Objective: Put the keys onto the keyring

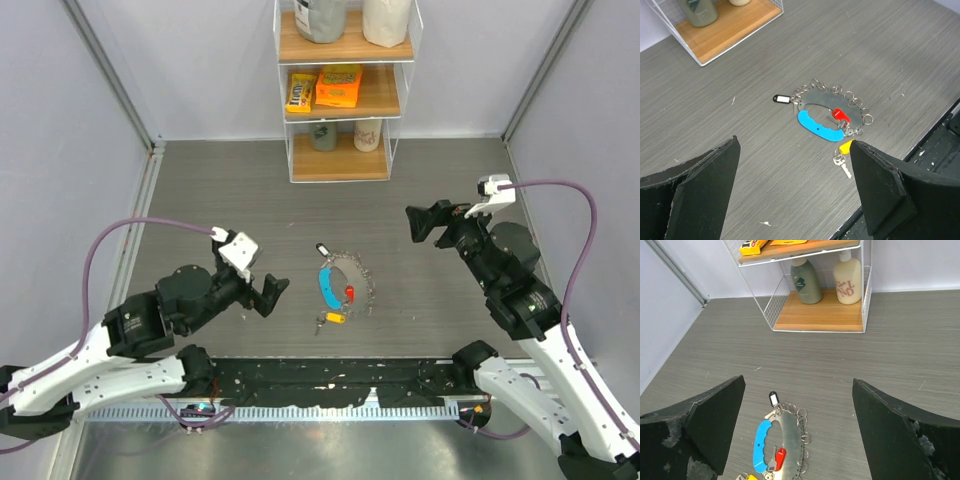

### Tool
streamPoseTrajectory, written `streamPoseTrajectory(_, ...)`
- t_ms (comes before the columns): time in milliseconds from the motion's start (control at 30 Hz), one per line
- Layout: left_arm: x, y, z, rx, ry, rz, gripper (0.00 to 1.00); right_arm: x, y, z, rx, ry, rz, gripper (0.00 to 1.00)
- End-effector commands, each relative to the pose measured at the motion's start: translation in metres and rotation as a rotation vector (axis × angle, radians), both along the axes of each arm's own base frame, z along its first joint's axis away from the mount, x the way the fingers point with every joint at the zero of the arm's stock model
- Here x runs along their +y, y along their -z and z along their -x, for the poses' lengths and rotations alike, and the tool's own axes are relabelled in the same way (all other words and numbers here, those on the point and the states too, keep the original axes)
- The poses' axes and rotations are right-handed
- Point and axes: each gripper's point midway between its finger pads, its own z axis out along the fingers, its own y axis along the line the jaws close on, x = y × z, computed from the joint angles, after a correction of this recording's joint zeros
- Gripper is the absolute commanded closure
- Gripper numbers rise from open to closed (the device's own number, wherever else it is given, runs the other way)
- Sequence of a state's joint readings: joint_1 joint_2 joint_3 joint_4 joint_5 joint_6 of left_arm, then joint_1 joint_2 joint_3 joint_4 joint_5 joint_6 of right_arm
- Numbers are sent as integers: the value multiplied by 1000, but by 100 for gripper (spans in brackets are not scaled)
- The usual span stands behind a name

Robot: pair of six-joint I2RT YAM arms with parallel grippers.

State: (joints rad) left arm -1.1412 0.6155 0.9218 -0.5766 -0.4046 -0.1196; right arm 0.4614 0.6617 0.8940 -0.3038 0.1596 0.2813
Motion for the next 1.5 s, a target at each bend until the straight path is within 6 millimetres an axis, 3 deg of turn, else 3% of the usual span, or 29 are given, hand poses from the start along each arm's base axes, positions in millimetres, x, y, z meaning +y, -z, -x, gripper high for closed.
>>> streamPoseTrajectory(0,-10,-17,3,-19,37,83,0,4,-15,-2,-32,-1,-33,5)
streamPoseTrajectory(100,-16,-12,3,-12,46,97,0,22,1,-13,46,-52,-24,5)
streamPoseTrajectory(233,-21,-6,1,-5,44,104,0,40,38,-25,212,-94,103,5)
streamPoseTrajectory(400,-27,7,-1,11,42,113,0,56,47,-26,241,-85,229,5)
streamPoseTrajectory(533,-35,19,2,46,56,137,0,55,62,-23,268,-46,309,5)
streamPoseTrajectory(767,-45,43,4,93,62,180,0,34,113,-5,372,100,452,5)
streamPoseTrajectory(867,-50,51,7,108,84,185,0,24,114,2,360,163,346,5)
streamPoseTrajectory(933,-52,56,8,115,92,195,0,22,129,9,355,145,276,5)
streamPoseTrajectory(1100,-55,69,9,130,97,202,1,45,163,25,461,-34,249,5)
streamPoseTrajectory(1267,-52,77,12,142,99,206,1,66,215,52,635,-150,220,5)
streamPoseTrajectory(1467,-47,87,12,153,83,197,0,77,237,73,708,-168,185,0)
